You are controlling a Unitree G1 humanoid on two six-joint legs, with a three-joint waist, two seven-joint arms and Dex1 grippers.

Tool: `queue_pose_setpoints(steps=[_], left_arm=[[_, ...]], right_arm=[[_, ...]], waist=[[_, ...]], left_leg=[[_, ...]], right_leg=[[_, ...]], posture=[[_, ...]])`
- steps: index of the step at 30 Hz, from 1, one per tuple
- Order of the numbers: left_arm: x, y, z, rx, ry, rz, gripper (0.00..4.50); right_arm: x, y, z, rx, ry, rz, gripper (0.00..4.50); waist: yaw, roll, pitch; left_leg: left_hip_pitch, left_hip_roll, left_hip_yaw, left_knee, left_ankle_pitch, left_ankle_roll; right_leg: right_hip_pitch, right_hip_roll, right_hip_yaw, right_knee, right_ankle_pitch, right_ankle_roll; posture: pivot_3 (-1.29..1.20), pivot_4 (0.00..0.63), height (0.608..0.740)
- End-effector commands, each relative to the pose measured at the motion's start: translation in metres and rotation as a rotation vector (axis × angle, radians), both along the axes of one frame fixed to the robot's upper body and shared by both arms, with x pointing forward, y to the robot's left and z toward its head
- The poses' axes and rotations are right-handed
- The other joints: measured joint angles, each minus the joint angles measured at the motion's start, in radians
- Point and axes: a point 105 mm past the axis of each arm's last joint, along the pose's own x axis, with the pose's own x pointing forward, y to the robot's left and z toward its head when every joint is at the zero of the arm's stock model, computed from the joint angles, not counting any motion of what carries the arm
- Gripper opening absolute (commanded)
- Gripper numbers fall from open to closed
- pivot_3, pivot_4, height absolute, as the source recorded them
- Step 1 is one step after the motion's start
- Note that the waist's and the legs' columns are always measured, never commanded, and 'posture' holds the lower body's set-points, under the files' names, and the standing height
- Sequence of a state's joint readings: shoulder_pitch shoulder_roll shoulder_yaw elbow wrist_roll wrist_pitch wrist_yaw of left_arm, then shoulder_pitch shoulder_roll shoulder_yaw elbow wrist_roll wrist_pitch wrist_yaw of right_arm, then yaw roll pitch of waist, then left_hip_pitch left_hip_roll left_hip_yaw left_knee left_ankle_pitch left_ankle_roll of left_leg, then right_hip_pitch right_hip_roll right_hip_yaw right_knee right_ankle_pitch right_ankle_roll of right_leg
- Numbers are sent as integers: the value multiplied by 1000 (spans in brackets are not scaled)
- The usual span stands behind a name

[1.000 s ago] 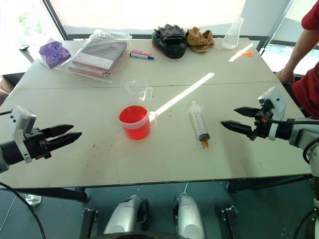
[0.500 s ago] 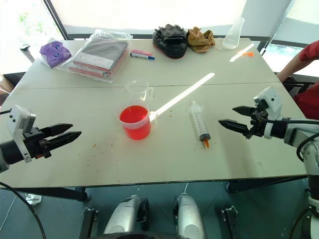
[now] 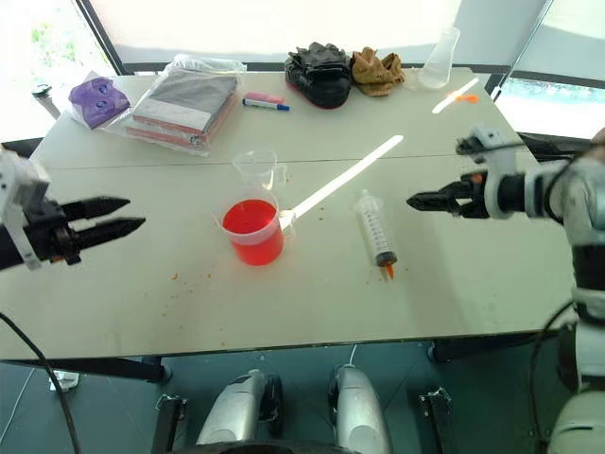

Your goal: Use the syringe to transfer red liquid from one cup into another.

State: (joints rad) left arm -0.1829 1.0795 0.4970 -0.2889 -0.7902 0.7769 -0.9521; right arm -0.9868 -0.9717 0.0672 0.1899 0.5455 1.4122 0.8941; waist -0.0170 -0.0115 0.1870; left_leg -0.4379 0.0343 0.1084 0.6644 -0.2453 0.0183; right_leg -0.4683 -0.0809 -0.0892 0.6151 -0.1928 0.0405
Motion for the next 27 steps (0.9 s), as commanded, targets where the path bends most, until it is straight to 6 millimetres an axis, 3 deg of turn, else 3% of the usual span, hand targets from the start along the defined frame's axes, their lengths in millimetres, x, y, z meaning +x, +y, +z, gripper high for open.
queue_pose_setpoints(steps=[1, 7, 10, 18, 25, 27], left_arm=[[2, -12, 11, 10, -22, -96, 2585], [12, -35, 22, -64, -132, -112, 2585], [7, -44, 17, -103, -140, -99, 2585], [-3, -42, -1, -146, -128, 19, 2585], [-6, -39, -8, -164, -134, 79, 2585], [-5, -39, -12, -164, -132, 89, 2585]], right_arm=[[8, 27, 6, 42, 114, 47, 4458], [23, 56, -11, -31, 258, 93, 4458], [32, 57, -26, -96, 291, 87, 4458], [48, 58, -63, -206, 355, 78, 4458], [45, 63, -102, -313, 437, 111, 4458], [46, 63, -110, -340, 427, 116, 3947]], waist=[[-2, 0, 0], [7, -1, 0], [4, -1, 0], [0, -1, 0], [-1, -3, -2], [-2, -5, -3]], left_leg=[[-1, 0, 0, 0, 0, 0], [-7, -2, 2, 1, 0, 2], [-8, -2, 3, 3, -1, 4], [-5, -2, 3, 3, -1, 4], [0, -2, 1, 4, 0, 2], [5, -2, 1, 3, 0, 2]], right_leg=[[-1, 0, 0, 0, 0, 0], [-4, 1, -1, 2, 3, 6], [-4, 0, 0, 1, 6, 11], [-1, 2, 1, 1, 7, 12], [4, 2, 0, 3, 7, 12], [8, 2, 0, 3, 6, 12]], posture=[[0, 150, 740], [0, 150, 740], [0, 150, 740], [0, 150, 740], [0, 150, 740], [0, 150, 740]])
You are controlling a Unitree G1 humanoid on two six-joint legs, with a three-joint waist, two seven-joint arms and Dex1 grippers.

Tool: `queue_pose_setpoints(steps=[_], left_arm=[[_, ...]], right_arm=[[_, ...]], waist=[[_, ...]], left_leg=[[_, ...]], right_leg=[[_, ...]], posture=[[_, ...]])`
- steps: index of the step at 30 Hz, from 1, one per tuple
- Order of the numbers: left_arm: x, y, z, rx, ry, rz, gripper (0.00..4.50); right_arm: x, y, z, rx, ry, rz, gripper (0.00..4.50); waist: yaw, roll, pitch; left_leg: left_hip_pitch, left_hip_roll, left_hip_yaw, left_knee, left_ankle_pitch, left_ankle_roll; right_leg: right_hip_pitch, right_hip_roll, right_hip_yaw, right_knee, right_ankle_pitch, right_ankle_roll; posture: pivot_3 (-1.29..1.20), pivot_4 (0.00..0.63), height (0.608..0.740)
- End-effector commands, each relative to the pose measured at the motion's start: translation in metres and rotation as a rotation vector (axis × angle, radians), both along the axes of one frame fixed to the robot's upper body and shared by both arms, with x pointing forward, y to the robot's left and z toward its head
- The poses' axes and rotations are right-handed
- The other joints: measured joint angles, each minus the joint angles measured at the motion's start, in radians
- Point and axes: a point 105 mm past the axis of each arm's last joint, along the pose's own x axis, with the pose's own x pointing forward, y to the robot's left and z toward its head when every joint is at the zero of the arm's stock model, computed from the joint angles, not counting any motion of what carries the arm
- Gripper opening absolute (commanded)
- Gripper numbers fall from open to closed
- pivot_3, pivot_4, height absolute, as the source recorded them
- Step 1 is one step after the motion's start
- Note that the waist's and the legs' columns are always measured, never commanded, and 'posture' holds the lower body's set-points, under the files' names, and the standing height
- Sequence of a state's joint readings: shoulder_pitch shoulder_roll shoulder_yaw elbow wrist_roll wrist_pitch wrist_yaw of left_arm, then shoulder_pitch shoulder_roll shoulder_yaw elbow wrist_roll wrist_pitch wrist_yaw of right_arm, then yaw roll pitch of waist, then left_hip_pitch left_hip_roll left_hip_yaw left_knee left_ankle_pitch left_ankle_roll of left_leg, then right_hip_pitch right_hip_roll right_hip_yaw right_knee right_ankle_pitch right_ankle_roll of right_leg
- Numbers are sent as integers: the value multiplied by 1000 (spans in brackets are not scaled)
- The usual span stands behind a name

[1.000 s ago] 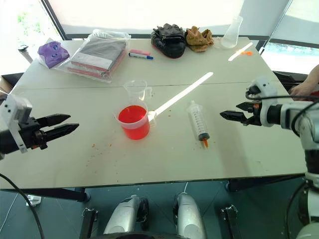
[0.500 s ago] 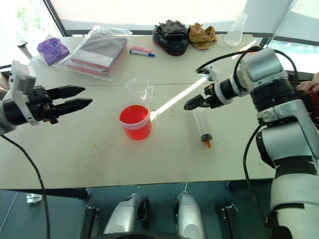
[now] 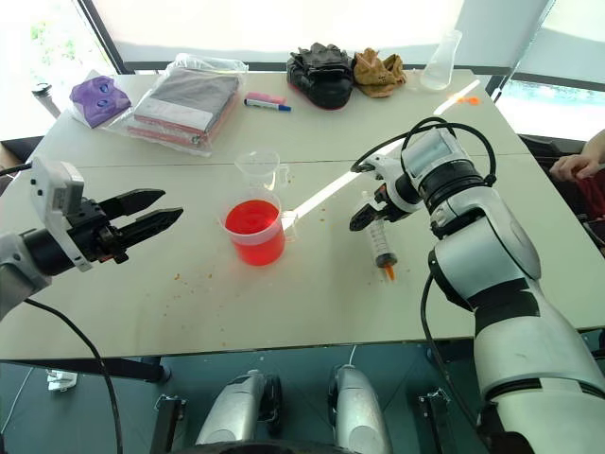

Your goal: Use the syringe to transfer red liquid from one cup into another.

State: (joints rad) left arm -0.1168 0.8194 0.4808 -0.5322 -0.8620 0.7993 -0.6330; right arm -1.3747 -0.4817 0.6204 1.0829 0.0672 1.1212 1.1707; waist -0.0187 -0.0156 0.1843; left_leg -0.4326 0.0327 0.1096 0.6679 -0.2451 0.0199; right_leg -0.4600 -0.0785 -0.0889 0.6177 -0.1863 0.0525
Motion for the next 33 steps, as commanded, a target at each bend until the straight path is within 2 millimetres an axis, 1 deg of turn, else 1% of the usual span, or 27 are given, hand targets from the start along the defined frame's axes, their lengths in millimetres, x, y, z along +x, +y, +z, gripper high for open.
queue_pose_setpoints(steps=[1, 5, 6, 10, 12, 14, 15, 16, 17, 19, 21, 22, 24, 26, 28, 29, 30, 31, 33], left_arm=[[-4, 0, 6, 6, -53, 14, 2585], [-5, 1, 2, 0, -51, 31, 2585], [-5, 2, 0, -2, -50, 35, 2585], [-6, 2, -5, -5, -48, 44, 2585], [-6, 4, -7, -3, -48, 52, 2585], [-6, 9, -7, -2, -47, 60, 2585], [-5, 13, -6, -3, -45, 64, 2585], [-4, 17, -4, -4, -43, 68, 2585], [-2, 22, -2, -5, -42, 71, 2585], [6, 32, 5, -14, -46, 77, 2585], [14, 39, 12, -15, -52, 75, 2585], [19, 41, 15, -14, -56, 70, 2585], [25, 44, 19, -13, -58, 62, 2585], [31, 44, 22, 4, -60, 43, 2585], [44, 44, 31, 34, -75, 21, 2585], [50, 43, 35, 49, -81, 11, 2585], [55, 42, 38, 64, -87, 1, 2585], [57, 43, 40, 72, -89, -5, 2585], [63, 43, 43, 89, -98, -15, 2585]], right_arm=[[-2, -3, -23, -46, 25, 0, 3637], [-1, -5, -30, -55, 26, -27, 1786], [-1, -6, -31, -55, 29, -35, 1538], [-4, -4, -36, -24, 53, -68, 1492], [-2, 1, -28, 40, 50, -99, 1492], [5, 9, -6, 150, 6, -139, 1492], [12, 13, 16, 219, -53, -148, 1492], [18, 18, 43, 297, -124, -147, 1492], [23, 22, 71, 361, -208, -129, 1492], [30, 27, 135, 439, -443, -44, 1492], [26, 35, 173, 477, -623, 45, 1492], [20, 41, 186, 514, -688, 90, 1492], [9, 48, 198, 563, -753, 135, 1492], [-3, 59, 210, 648, -866, 176, 1492], [-26, 82, 220, 778, -1036, 270, 1492], [-35, 91, 223, 832, -1126, 285, 1492], [-41, 96, 225, 887, -1221, 269, 1492], [-45, 98, 226, 919, -1278, 244, 1492], [-48, 106, 214, 917, -1324, 227, 1492]], waist=[[0, -2, -1], [-2, -5, -4], [-3, -6, -5], [-3, -10, -8], [-3, -11, -9], [-2, -11, -9], [-3, -11, -9], [-3, -9, -8], [-3, -7, -6], [0, 1, 0], [4, 3, 1], [4, 3, 1], [5, 2, 0], [5, 0, -1], [5, -1, -2], [5, -1, -2], [6, -1, -2], [5, 1, -1], [5, 1, 0]], left_leg=[[3, 0, 0, 0, 0, 0], [7, 1, 0, -1, 0, -1], [7, 1, 0, -1, 0, -1], [9, 1, 0, -1, 0, -1], [11, 1, 0, -1, 0, -1], [11, 1, -1, -1, -2, -3], [10, 1, 0, -1, -2, -4], [10, 1, 0, -1, -2, -4], [6, 1, 0, -1, -2, -4], [1, 1, 2, -1, 1, -2], [-4, 1, 1, -1, 2, -2], [-5, 1, 1, -2, 2, -2], [-5, 1, -1, -3, 1, -2], [-5, 2, -1, -3, 1, -2], [-5, 1, 0, -3, 1, -2], [-5, 1, -1, -2, 1, -2], [-5, 1, 0, -2, 1, -2], [-5, 1, 0, -2, 2, -3], [-7, 1, 0, -2, 2, -3]], right_leg=[[3, 0, 0, 0, 0, 0], [6, 0, 0, 0, -2, -3], [7, 0, 0, 0, -2, -3], [9, 0, 0, 0, -2, -4], [10, 0, 0, 0, -2, -4], [10, -1, 0, 0, -3, -5], [9, -1, 0, 0, -3, -6], [8, -2, 0, 0, -3, -6], [4, -1, 1, 0, -2, -6], [-2, -1, 2, 2, -2, -7], [-7, 0, 1, 3, -1, -5], [-8, 1, 1, 3, 0, -3], [-7, 1, -1, 3, 0, -3], [-6, 1, -2, 1, 0, -2], [-5, 0, -3, 0, 0, -2], [-4, 0, -4, 0, 0, -2], [-4, 0, -4, 0, 0, -2], [-5, 0, -4, 0, 0, -2], [-7, 0, -4, 1, 0, -2]], posture=[[0, 150, 740], [0, 150, 740], [0, 150, 740], [0, 150, 740], [0, 150, 740], [0, 150, 740], [0, 150, 740], [0, 150, 740], [0, 150, 740], [0, 150, 740], [0, 150, 740], [0, 150, 740], [0, 150, 740], [0, 150, 740], [0, 150, 740], [0, 150, 740], [0, 150, 740], [0, 150, 740], [0, 150, 740]])
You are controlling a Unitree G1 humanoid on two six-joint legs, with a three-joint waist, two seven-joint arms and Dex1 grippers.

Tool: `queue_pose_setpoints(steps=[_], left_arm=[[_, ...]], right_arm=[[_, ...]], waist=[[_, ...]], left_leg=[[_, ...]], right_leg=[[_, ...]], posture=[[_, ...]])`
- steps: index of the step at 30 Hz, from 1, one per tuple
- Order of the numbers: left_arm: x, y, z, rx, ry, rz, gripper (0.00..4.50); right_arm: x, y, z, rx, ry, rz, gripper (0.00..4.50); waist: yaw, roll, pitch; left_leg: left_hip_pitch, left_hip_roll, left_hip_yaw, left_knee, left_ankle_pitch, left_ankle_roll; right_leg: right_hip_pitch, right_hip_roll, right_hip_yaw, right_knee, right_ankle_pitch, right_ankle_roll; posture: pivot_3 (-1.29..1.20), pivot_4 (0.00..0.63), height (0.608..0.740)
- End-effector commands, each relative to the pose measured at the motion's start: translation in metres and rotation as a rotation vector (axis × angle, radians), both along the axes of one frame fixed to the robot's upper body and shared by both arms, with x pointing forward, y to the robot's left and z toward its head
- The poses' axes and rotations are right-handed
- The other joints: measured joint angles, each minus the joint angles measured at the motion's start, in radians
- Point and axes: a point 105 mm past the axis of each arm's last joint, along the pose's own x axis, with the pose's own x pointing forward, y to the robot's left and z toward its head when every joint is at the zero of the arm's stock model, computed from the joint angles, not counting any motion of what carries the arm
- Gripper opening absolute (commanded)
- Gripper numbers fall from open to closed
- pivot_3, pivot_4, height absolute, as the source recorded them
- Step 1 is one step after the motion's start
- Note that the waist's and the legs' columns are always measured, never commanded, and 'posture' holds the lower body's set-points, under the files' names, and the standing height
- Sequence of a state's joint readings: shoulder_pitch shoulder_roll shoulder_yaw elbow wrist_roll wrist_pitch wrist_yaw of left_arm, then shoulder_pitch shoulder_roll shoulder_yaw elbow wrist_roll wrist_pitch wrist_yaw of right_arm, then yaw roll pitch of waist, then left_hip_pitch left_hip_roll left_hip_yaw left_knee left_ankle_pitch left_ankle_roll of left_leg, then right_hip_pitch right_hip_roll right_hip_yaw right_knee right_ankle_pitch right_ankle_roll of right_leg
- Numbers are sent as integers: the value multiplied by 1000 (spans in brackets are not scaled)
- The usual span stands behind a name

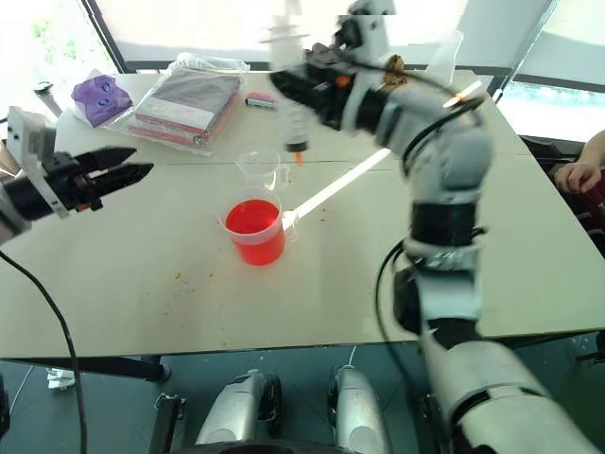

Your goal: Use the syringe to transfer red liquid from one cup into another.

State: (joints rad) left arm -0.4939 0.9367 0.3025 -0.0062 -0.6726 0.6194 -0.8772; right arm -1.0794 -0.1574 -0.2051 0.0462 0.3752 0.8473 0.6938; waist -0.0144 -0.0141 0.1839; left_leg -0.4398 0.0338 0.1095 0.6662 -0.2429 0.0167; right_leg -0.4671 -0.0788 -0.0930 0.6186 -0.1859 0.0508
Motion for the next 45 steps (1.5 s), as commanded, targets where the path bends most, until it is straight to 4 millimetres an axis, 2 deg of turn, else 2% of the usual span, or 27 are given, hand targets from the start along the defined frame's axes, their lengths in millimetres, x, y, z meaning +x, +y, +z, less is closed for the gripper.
queue_pose_setpoints(steps=[1, 3, 5, 10, 13, 16, 20, 23, 29, 37, 45], left_arm=[[6, 1, 13, 56, -46, -19, 2585], [11, -4, 20, 70, -63, -47, 2585], [12, -9, 26, 82, -75, -75, 2585], [17, -33, 60, 89, -163, -176, 2585], [19, -43, 70, 109, -199, -213, 2585], [18, -74, 89, 114, -259, -323, 2585], [12, -101, 92, 147, -271, -443, 2585], [11, -111, 90, 168, -284, -485, 2585], [12, -112, 91, 161, -275, -502, 2585], [10, -82, 100, 153, -260, -429, 2585], [5, -90, 108, 105, -279, -458, 2585]], right_arm=[[-25, -1, 24, 110, -223, -68, 1492], [-33, 9, 12, 158, -199, -28, 1492], [-37, 13, 8, 175, -186, -14, 1492], [-50, 25, -19, 127, -131, 52, 1492], [-53, 30, -27, 109, -127, 58, 1492], [-51, 36, -38, 111, -98, 54, 1492], [-52, 44, -52, 98, -79, 58, 1492], [-51, 48, -58, 93, -74, 56, 1492], [-49, 50, -60, 94, -76, 42, 1492], [-45, 46, -63, 85, -74, 19, 1492], [-45, 49, -66, 69, -75, 31, 1492]], waist=[[0, 0, 0], [2, -3, -2], [-1, -3, -2], [0, -3, -2], [0, -3, -2], [0, -4, -2], [-2, -4, -2], [-5, -4, -1], [-3, -4, -1], [-3, -4, -1], [0, -4, -1]], left_leg=[[0, 0, 0, 0, 2, -3], [0, -1, 0, 0, 2, -4], [-1, -1, 0, 0, 2, -4], [-1, -1, -1, 1, 3, -4], [0, -1, -1, 1, 2, -4], [0, -2, -1, 1, 2, -3], [0, -2, -2, 1, 2, -3], [1, -2, -2, 1, 3, -3], [1, -1, -3, 2, 1, -1], [1, -1, -4, 3, 1, 0], [1, -1, -5, 7, 0, 0]], right_leg=[[0, 0, 0, 0, 0, 0], [1, 0, 0, 0, 0, 0], [1, 0, -1, -1, -1, 1], [1, 0, -1, 0, -1, 0], [2, 0, -1, 0, -1, 0], [2, 1, -1, 0, -1, 1], [2, 1, -1, 1, -1, 1], [2, 1, 0, 1, -1, 1], [2, 1, 0, 3, -1, 1], [1, 1, 1, 9, -1, 1], [2, 0, 1, 10, -2, 3]], posture=[[0, 150, 740], [0, 150, 740], [0, 150, 740], [0, 150, 740], [0, 150, 740], [0, 150, 740], [0, 150, 740], [0, 150, 740], [0, 150, 740], [0, 150, 740], [0, 150, 740]])
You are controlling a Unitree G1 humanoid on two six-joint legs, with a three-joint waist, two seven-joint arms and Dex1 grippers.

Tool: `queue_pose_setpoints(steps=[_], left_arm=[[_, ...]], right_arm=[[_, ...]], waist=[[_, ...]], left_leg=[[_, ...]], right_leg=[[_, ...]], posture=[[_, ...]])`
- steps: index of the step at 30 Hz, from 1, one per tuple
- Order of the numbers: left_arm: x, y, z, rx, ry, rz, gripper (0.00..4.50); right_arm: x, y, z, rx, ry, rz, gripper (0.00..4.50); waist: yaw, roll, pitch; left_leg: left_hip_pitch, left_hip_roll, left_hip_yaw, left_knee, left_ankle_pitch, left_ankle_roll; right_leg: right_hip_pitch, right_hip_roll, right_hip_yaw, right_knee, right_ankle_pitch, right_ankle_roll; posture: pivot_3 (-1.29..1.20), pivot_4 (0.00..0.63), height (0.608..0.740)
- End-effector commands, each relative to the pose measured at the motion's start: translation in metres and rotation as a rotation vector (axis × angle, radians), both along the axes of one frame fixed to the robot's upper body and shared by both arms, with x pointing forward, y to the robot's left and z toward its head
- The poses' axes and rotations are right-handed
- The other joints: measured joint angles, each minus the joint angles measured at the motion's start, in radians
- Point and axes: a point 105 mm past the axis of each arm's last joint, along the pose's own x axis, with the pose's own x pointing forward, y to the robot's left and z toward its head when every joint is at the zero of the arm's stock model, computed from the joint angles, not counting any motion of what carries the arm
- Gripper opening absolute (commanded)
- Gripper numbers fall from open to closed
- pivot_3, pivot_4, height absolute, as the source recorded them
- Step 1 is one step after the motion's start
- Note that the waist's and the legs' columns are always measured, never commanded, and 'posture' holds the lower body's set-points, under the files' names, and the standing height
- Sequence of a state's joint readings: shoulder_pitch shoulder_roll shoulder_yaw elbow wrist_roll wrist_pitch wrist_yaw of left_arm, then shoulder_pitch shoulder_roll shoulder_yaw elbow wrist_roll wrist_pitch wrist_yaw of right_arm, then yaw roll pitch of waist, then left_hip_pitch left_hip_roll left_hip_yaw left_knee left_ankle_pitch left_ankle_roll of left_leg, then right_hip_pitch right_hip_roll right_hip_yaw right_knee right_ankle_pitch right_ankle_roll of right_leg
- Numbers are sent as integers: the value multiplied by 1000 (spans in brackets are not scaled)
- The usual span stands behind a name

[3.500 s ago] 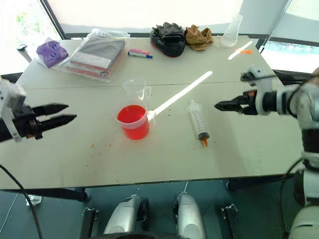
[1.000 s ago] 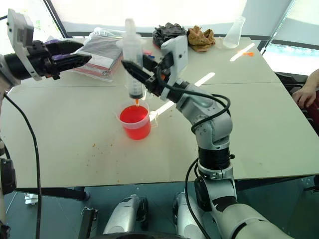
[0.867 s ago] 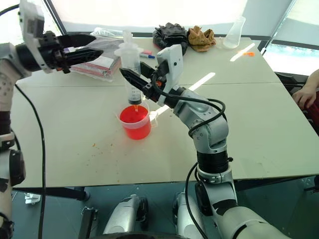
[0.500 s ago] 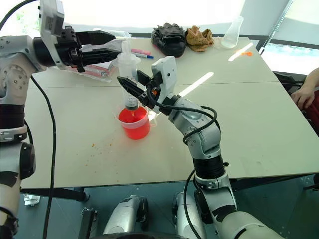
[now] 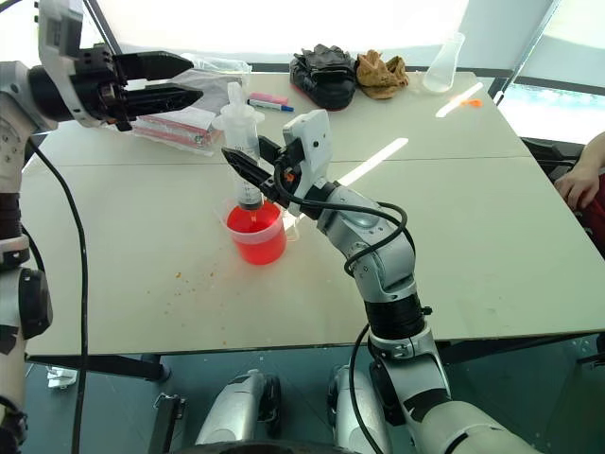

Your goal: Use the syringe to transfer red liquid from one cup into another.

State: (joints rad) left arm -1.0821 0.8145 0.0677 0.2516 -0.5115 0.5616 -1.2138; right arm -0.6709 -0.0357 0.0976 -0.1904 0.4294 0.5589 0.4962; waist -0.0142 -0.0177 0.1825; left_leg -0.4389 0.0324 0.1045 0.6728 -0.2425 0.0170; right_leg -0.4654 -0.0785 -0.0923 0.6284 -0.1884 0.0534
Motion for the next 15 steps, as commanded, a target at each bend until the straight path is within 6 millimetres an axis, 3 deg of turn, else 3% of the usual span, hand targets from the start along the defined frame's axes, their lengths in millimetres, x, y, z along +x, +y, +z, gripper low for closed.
queue_pose_setpoints(steps=[1, 10, 15], left_arm=[[-12, -9, 20, -18, -79, -43, 2585], [-11, -27, 13, -16, -64, -105, 2585], [-7, -37, -6, 43, -54, -121, 2585]], right_arm=[[-5, 3, 9, 10, -50, 20, 1492], [-6, 4, 5, 2, -44, 22, 1492], [-6, 7, 3, -12, -52, 22, 1492]], waist=[[0, 0, 0], [-1, 0, 0], [-1, 0, 0]], left_leg=[[0, 0, 0, 2, 0, 0], [-1, 0, 0, 8, -2, 3], [-1, 0, 0, 9, -2, 3]], right_leg=[[0, 0, 0, 1, 0, 0], [1, 0, 0, 3, -1, 1], [1, 0, 0, 3, -1, 1]], posture=[[0, 150, 740], [0, 150, 740], [0, 150, 740]])
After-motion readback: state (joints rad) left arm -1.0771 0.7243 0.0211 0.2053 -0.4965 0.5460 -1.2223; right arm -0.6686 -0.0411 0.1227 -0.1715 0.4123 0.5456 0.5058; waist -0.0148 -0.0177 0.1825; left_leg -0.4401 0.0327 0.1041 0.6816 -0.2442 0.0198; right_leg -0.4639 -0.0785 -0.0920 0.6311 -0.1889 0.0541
